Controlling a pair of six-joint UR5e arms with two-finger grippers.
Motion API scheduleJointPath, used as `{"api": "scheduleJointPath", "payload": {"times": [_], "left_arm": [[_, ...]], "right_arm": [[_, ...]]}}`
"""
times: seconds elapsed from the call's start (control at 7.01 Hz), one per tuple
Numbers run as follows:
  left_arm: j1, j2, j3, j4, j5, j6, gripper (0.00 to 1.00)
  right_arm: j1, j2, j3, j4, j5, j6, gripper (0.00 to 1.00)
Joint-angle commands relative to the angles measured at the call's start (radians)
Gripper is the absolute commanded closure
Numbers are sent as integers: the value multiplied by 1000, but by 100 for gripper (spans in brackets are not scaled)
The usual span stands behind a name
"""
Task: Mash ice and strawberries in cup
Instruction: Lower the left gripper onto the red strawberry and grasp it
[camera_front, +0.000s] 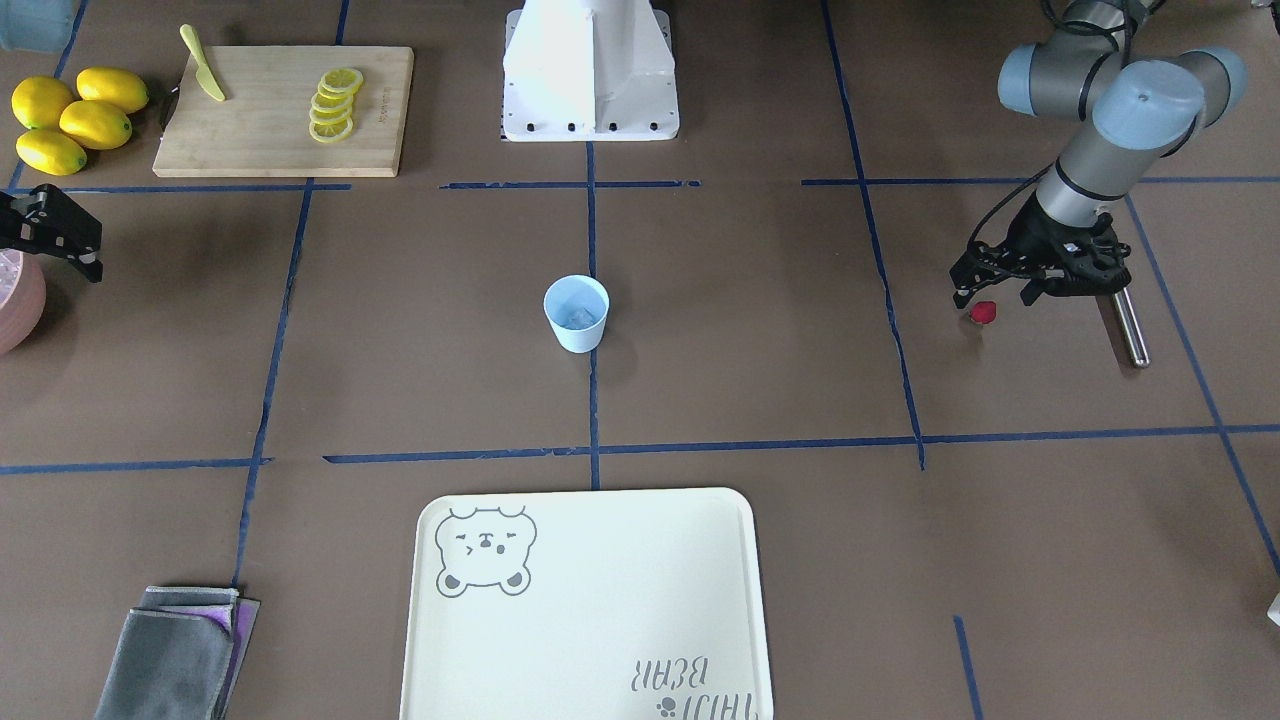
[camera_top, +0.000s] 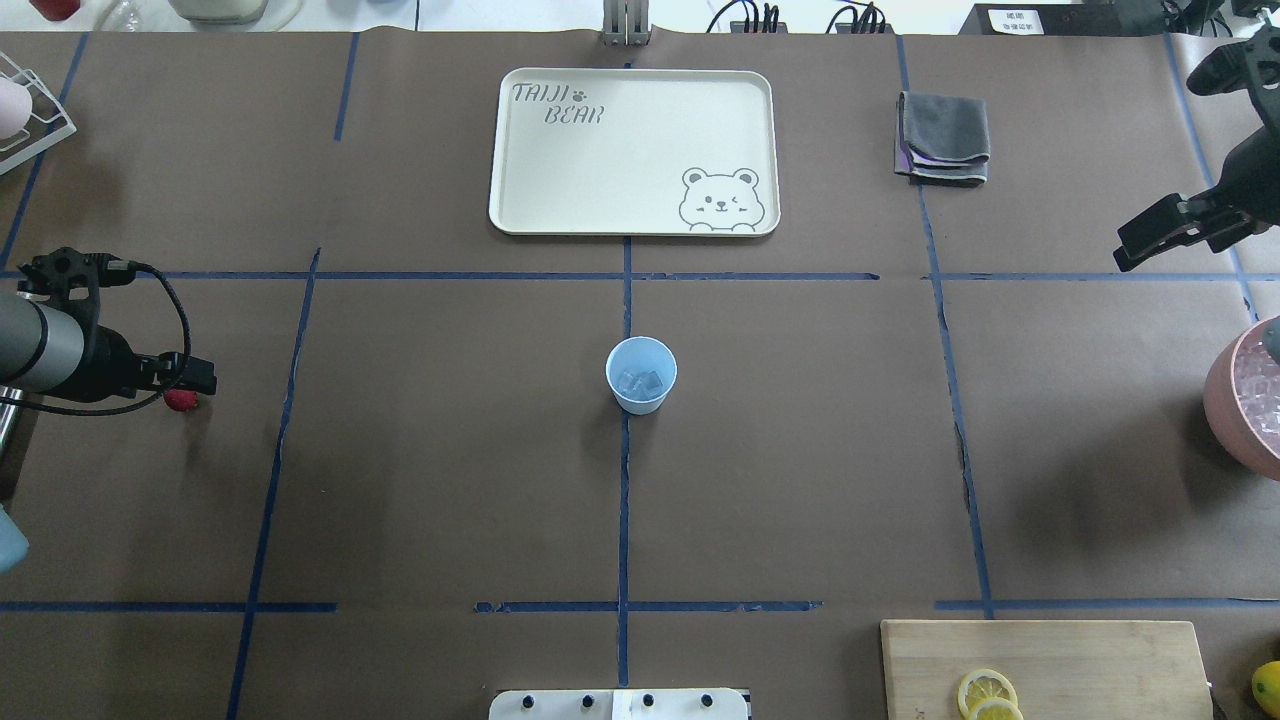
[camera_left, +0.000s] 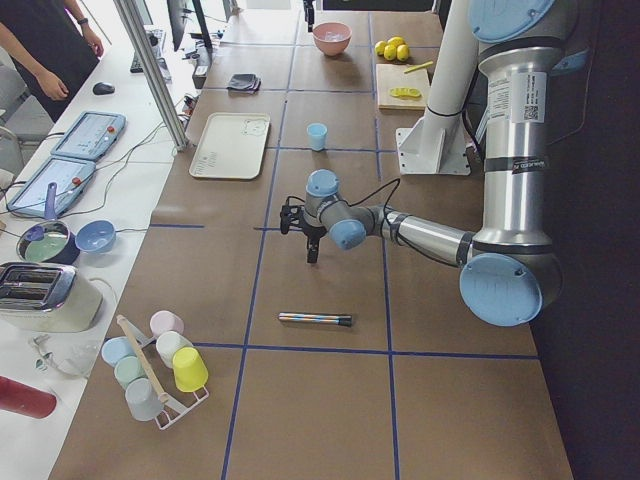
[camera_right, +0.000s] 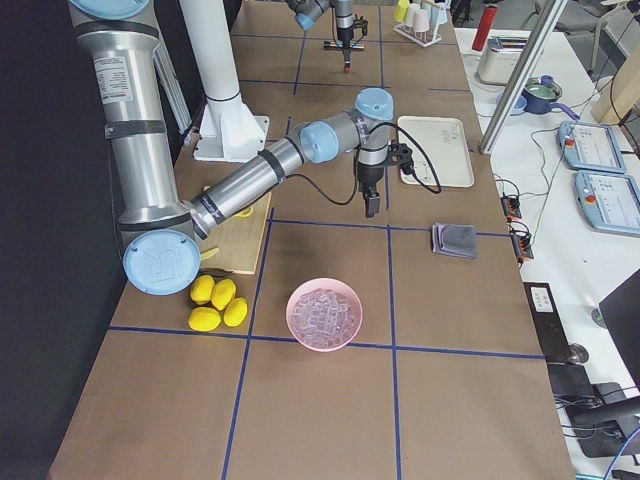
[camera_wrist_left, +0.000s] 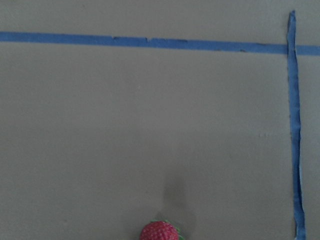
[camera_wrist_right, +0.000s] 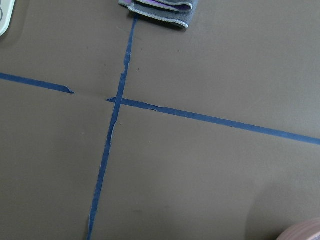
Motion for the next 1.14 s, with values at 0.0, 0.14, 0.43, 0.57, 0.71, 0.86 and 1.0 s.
{"api": "scheduleJointPath", "payload": {"times": [0.0, 0.14, 0.43, 0.57, 0.71, 0.86, 1.0], "left_arm": [[25, 0, 12, -3, 6, -4, 2], [33, 0, 21, -3, 7, -1, 2], [33, 0, 29, -2, 6, 3, 6], [33, 5, 30, 0, 6, 5, 6], [31, -1, 46, -2, 6, 6, 8], [31, -8, 53, -2, 6, 6, 8], [31, -9, 52, -2, 6, 6, 9]], "right_arm": [[6, -9, 0, 9, 5, -3, 1], [6, -9, 0, 10, 5, -1, 1], [6, -9, 0, 10, 6, -1, 1], [6, -9, 0, 10, 6, -1, 1], [6, -8, 0, 10, 6, -1, 1], [6, -8, 0, 10, 6, -1, 1], [6, -8, 0, 10, 6, -1, 1]]}}
